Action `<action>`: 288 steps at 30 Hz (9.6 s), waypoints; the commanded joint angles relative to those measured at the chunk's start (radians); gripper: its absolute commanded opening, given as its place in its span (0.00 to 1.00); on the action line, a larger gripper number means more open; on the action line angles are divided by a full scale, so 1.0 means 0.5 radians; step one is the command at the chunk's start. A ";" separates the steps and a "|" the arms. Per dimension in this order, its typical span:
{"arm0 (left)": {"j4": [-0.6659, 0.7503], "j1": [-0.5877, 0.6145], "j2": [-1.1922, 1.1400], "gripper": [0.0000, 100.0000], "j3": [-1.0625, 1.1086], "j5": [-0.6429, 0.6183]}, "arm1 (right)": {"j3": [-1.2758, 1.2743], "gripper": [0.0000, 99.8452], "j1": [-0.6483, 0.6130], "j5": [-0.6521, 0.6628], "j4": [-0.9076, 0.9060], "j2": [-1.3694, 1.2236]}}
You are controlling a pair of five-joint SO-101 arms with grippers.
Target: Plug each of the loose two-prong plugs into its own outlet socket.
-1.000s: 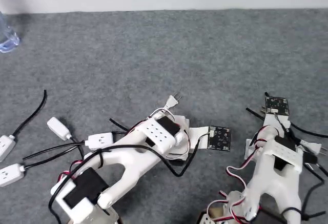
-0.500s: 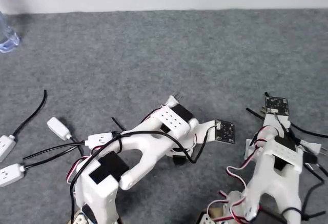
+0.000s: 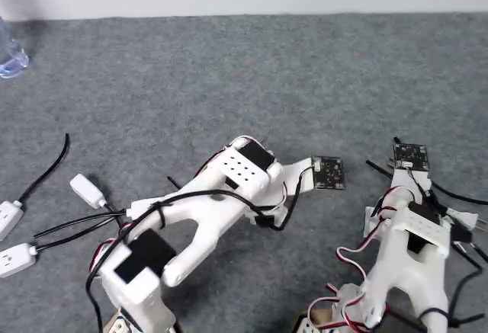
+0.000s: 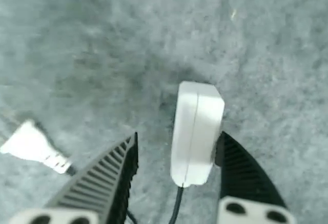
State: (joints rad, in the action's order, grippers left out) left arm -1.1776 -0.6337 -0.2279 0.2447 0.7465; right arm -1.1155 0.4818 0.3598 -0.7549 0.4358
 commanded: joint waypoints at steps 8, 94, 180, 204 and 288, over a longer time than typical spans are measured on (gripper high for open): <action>0.516 0.129 0.255 0.22 0.238 -0.199 | 0.049 0.64 -0.032 0.031 0.020 0.023; 0.071 -0.018 -0.304 0.28 -0.219 0.476 | 0.043 0.64 -0.066 0.095 0.017 0.023; 0.117 -0.058 0.046 0.26 0.324 0.430 | 0.028 0.64 -0.115 0.153 0.017 0.023; 0.233 -0.052 0.175 0.06 0.324 -0.236 | 0.025 0.64 -0.118 0.157 0.020 0.023; 0.015 1.528 4.035 0.23 2.788 -0.924 | 3.643 0.63 -1.735 2.992 -2.076 -2.361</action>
State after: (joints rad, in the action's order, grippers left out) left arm -1.1653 0.1289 1.7760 1.6410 0.2923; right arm 0.6536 -0.3744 1.8435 -1.7538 -0.7411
